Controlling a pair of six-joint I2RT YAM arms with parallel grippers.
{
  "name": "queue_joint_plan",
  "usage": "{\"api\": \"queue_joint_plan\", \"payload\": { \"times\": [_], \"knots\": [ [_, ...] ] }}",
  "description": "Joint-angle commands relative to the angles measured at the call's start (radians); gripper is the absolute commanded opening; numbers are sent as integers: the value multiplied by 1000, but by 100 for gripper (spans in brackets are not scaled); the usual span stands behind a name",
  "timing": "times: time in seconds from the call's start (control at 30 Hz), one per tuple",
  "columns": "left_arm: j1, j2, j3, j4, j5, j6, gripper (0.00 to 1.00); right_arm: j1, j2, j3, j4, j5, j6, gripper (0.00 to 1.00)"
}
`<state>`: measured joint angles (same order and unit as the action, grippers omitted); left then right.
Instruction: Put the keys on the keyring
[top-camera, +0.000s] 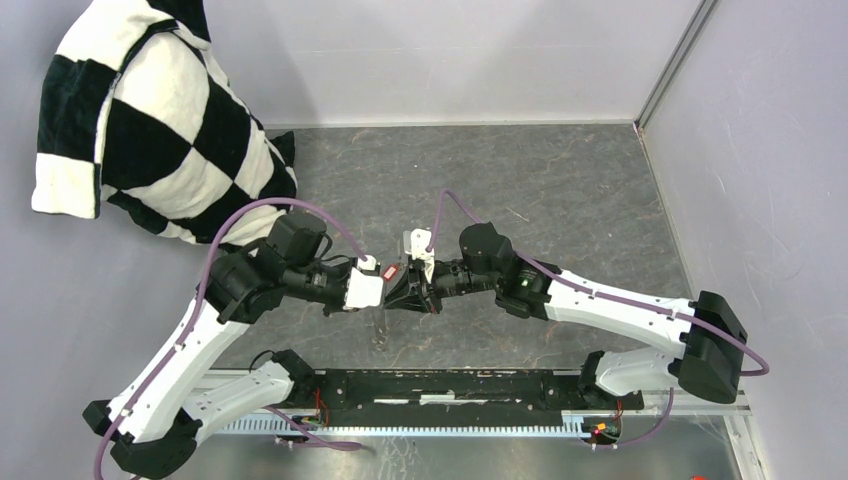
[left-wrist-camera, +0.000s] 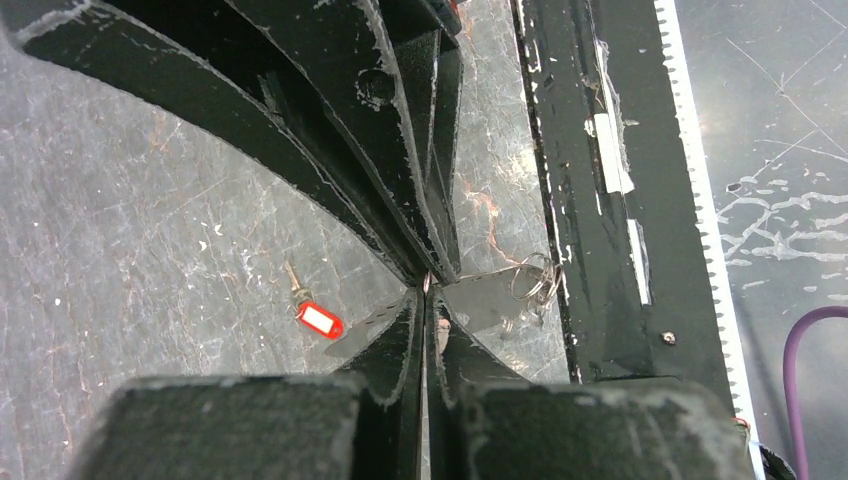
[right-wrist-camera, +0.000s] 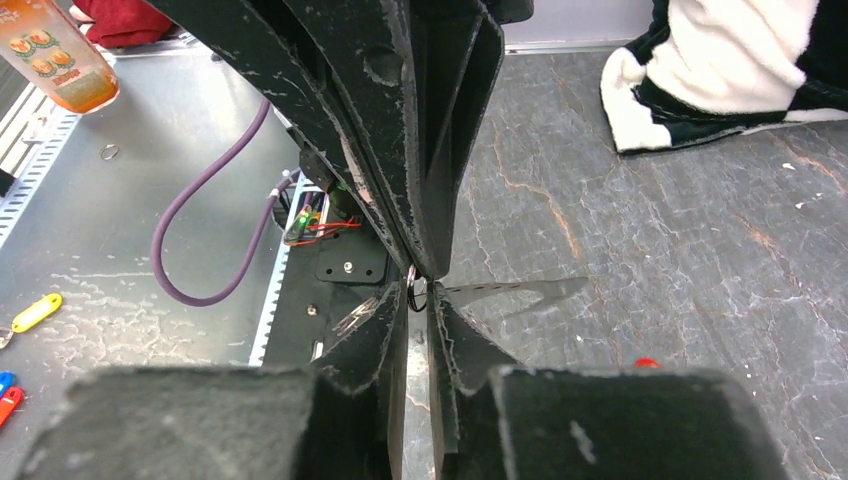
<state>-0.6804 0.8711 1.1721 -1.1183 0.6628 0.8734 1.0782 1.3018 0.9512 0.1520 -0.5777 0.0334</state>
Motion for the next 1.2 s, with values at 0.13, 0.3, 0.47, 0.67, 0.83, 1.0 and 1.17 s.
{"api": "queue_joint_plan", "payload": {
  "times": [0.13,0.3,0.47,0.67,0.83,1.0,1.17],
  "knots": [
    [-1,-13,6,37,44,38,2,4,-16,18,118,-12,47,2],
    [-1,-18,4,86,47,-17,31,2,-21,-23,198,10,93,1],
    [-1,-46,13,145,2,-123,58,-14,-104,-137,357,49,144,0],
    [-1,-115,-18,164,21,-180,61,-28,-196,-274,603,62,237,0],
    [-1,-161,-83,278,101,-306,59,-28,-201,-307,723,31,291,0],
    [-1,-173,-125,397,104,-427,54,-28,-194,-320,769,9,317,1],
    [-1,-175,-138,460,108,-493,51,-27,-178,-312,782,-25,331,0]
  ]
}}
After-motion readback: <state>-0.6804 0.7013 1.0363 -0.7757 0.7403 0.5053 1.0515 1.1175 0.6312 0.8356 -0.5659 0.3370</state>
